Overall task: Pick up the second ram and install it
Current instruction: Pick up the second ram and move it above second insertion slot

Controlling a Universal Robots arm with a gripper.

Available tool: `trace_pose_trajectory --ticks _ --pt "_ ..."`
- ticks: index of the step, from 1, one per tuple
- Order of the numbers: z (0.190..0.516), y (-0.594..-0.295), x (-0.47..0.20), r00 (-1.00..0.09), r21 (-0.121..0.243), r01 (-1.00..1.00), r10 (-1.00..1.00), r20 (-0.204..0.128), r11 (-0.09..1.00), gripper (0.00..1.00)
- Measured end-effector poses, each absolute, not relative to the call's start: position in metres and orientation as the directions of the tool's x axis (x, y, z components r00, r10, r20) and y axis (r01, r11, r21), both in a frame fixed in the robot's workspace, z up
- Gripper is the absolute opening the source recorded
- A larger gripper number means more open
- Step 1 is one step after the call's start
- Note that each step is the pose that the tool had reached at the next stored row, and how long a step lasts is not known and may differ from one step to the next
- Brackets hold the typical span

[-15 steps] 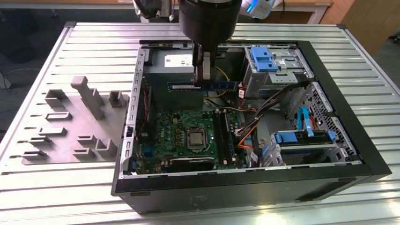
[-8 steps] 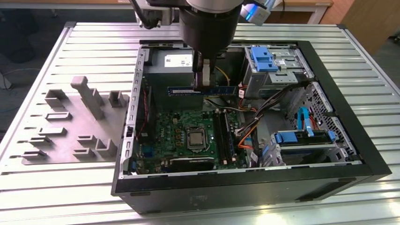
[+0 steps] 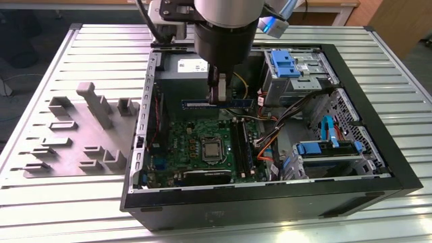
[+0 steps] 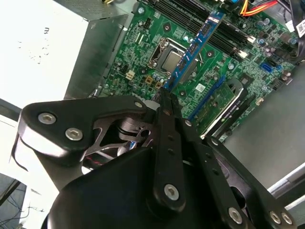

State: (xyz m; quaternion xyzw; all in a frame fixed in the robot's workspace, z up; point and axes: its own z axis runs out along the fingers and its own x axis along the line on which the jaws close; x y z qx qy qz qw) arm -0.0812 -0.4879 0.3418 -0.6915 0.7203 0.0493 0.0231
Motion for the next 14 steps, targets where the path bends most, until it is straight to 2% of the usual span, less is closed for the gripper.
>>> trace_pose_trajectory --ticks 14 --pt "0.326 -0.491 -0.081 -0.043 0.040 -0.998 -0.994 -0.101 0.039 0.12"
